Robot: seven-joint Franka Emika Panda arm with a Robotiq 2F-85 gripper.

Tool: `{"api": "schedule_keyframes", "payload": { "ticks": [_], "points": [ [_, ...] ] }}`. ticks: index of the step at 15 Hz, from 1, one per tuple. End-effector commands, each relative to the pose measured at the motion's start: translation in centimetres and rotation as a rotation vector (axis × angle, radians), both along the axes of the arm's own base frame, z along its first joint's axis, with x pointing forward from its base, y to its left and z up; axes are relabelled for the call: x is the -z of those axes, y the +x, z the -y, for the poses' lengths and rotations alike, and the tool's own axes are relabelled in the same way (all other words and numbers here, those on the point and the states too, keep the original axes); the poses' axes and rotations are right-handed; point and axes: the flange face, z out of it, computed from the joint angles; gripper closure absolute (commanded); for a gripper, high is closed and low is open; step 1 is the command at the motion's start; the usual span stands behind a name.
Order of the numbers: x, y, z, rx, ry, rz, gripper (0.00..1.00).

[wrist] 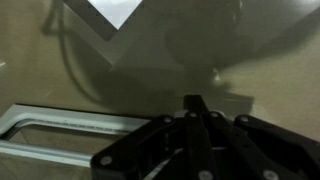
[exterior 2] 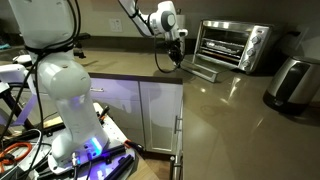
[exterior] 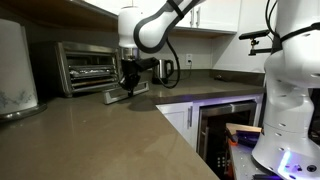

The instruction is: Close the microwave door

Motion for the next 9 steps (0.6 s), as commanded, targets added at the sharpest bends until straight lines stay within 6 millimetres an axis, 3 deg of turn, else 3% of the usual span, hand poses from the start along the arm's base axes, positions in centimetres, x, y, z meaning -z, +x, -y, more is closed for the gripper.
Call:
{"api": "schedule_keyframes", "payload": {
  "ticks": [1, 5, 9],
  "points": [
    [1.0, 0.8, 0.3, -0.003, 0.002, 0.015, 1.00],
    [1.7, 1.7, 0.7, 0.001, -0.064, 0.063, 1.00],
    [0.9, 2.1, 0.4, -0.002, -0.183, 0.162, 1.00]
  ]
}}
